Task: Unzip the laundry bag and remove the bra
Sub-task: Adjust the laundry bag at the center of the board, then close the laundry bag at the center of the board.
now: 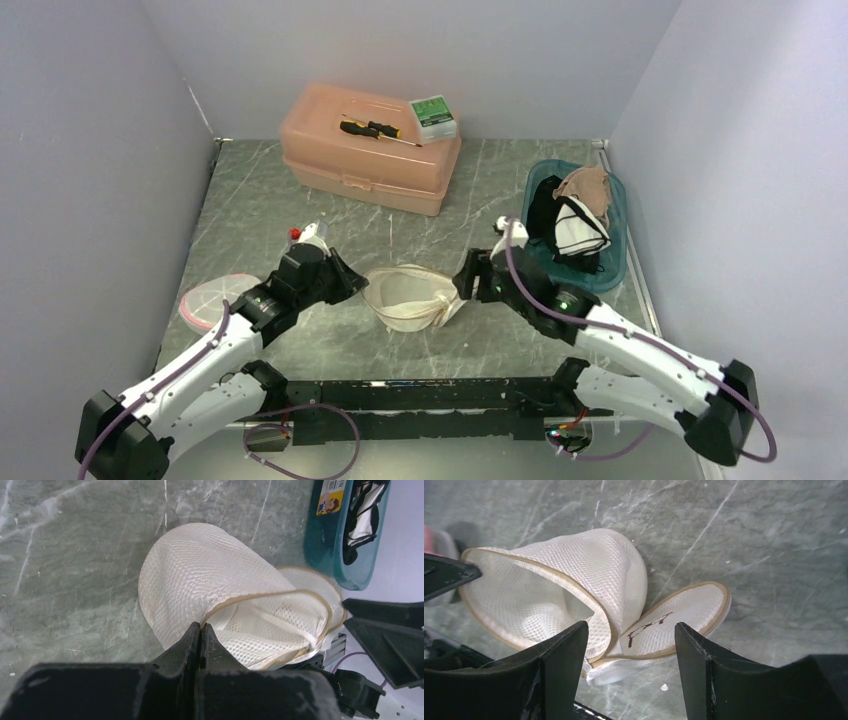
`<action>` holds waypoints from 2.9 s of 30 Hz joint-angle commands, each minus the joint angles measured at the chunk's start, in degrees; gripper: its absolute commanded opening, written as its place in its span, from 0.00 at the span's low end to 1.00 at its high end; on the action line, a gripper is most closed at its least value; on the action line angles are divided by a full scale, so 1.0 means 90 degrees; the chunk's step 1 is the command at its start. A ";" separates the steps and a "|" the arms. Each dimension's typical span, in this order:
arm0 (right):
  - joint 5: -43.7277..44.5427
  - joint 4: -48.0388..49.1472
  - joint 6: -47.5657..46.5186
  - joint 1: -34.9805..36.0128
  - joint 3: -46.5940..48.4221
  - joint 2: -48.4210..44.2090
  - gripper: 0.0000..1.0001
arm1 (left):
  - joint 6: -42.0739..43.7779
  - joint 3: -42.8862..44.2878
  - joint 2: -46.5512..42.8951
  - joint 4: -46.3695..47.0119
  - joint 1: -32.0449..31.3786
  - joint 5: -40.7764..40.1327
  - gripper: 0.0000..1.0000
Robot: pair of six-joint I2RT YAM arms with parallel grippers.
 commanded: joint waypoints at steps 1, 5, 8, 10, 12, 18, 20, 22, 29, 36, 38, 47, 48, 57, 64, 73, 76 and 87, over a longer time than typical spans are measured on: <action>-0.0440 0.0870 0.0785 -0.0091 -0.1000 -0.1322 0.71 | -0.0333 -0.0180 -0.0201 0.0315 -0.0036 -0.0281 0.03; -0.0033 0.0827 0.0977 -0.0120 -0.1631 -0.2675 0.83 | -0.0508 -0.0298 -0.0176 0.0368 -0.0050 -0.0307 0.03; 0.0112 0.0585 0.0955 -0.0131 -0.1767 -0.3176 0.84 | -0.0719 -0.0356 -0.0095 0.0306 -0.0065 -0.0392 0.03; 0.0004 0.0562 0.1024 -0.0131 -0.1882 -0.3285 0.85 | -0.0918 -0.0462 -0.0118 0.0292 -0.0071 -0.0493 0.03; -0.0140 0.0660 0.1161 -0.0131 -0.2013 -0.3273 0.85 | -0.1145 -0.0589 -0.0230 0.0309 -0.0075 -0.0595 0.03; -0.1242 0.2191 0.1778 -0.0132 -0.2708 -0.3013 0.86 | -0.1933 -0.0982 -0.0817 0.0268 -0.0105 -0.1029 0.03; -0.1799 0.3438 0.1787 -0.0123 -0.3107 -0.2805 0.87 | -0.2285 -0.1153 -0.1106 0.0277 -0.0147 -0.1208 0.03; -0.2125 0.3823 0.1699 -0.0073 -0.3138 -0.2394 0.81 | -0.2516 -0.1245 -0.1377 0.0185 -0.0184 -0.1428 0.03; -0.0210 0.3139 0.0755 0.1508 -0.2516 -0.1373 0.72 | -0.2762 -0.1018 -0.1684 -0.0455 -0.0249 -0.2001 0.03; 0.2218 0.2031 0.1003 0.2557 -0.1374 0.0845 0.75 | -0.2873 -0.0946 -0.1362 -0.0311 -0.0356 -0.1988 0.03; 0.2669 0.1910 0.1101 0.2558 -0.1127 0.1418 0.75 | -0.2841 -0.0902 -0.1300 -0.0262 -0.0420 -0.1968 0.03; 0.3164 0.1582 0.1246 0.1531 -0.0818 0.1836 0.79 | -0.2838 -0.0923 -0.1622 -0.0642 -0.0588 -0.2084 0.02; 0.3156 0.1574 0.1177 0.1443 -0.0883 0.1638 0.79 | -0.2846 -0.0941 -0.1682 -0.0683 -0.0592 -0.2106 0.02; 0.1704 0.2031 0.1282 0.1407 -0.1659 -0.0251 0.86 | -0.2792 -0.1017 -0.1554 -0.0428 -0.0597 -0.2113 0.03; 0.0703 0.3446 0.3130 0.1337 -0.2710 -0.1323 0.88 | -0.2753 -0.1068 -0.1294 -0.0064 -0.0649 -0.1994 0.03; 0.0746 0.3478 0.5347 0.0434 -0.3187 -0.1319 0.88 | -0.2646 -0.1095 -0.1520 -0.0317 -0.0756 -0.2155 0.03; 0.0718 0.3479 0.5907 0.0233 -0.3327 -0.1058 0.88 | -0.2589 -0.1063 -0.1577 -0.0431 -0.0753 -0.2206 0.03; 0.0424 0.4352 0.6387 -0.0295 -0.3545 0.0469 0.87 | -0.2502 -0.1047 -0.1616 -0.0592 -0.0778 -0.2192 0.03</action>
